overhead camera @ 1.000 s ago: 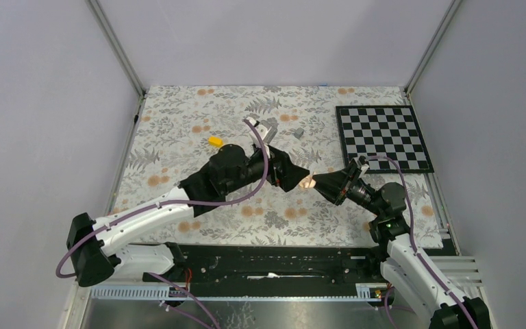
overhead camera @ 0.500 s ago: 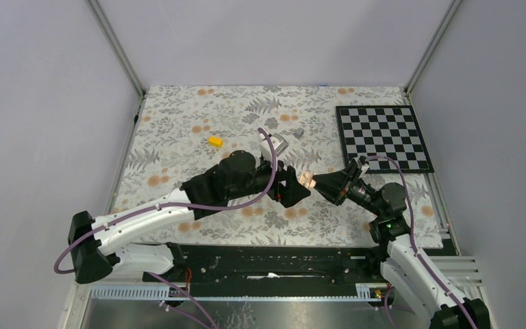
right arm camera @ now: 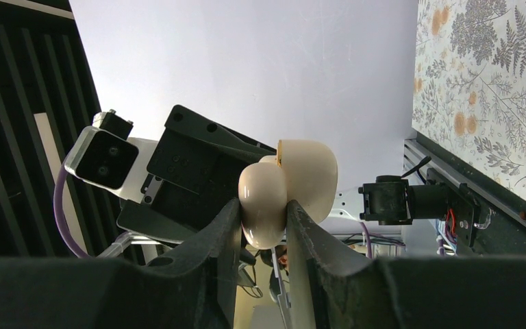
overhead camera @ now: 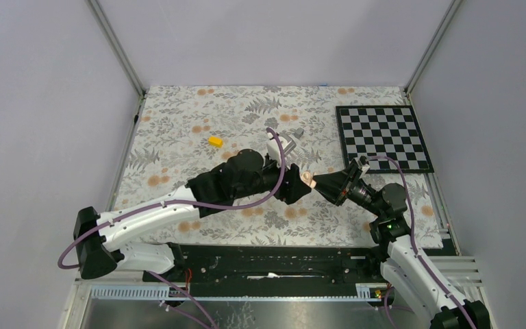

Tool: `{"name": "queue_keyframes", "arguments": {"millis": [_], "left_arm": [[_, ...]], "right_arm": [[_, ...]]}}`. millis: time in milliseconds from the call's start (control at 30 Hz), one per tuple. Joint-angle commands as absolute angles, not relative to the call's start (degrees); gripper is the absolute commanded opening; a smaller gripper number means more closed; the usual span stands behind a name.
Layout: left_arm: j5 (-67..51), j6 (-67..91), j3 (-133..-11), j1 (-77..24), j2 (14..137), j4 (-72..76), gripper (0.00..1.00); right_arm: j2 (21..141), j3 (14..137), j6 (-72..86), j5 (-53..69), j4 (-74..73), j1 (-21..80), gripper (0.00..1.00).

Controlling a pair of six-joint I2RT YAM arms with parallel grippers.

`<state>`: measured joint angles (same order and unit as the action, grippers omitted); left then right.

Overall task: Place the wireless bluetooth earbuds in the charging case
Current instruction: Adjust the earbud with the charging case.

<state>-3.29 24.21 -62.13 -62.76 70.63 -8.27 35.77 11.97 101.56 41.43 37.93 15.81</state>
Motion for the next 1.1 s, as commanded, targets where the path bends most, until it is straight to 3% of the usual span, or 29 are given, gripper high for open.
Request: {"name": "queue_keyframes", "arguments": {"millis": [0,467,1067], "left_arm": [[-1.70,22.75,-64.57,-63.02,70.86,-8.32,0.62],[1.47,19.21,-64.72,-63.02,69.33,-10.87,0.52],[7.56,18.20,-64.61,-63.02,68.12,-11.94,0.53]], "right_arm": [[35.81,13.25,100.65,41.57,38.93,16.17,0.00],[36.55,13.34,100.33,41.57,38.94,16.17,0.00],[35.42,13.16,100.46,41.22,38.39,16.23,0.00]]}}
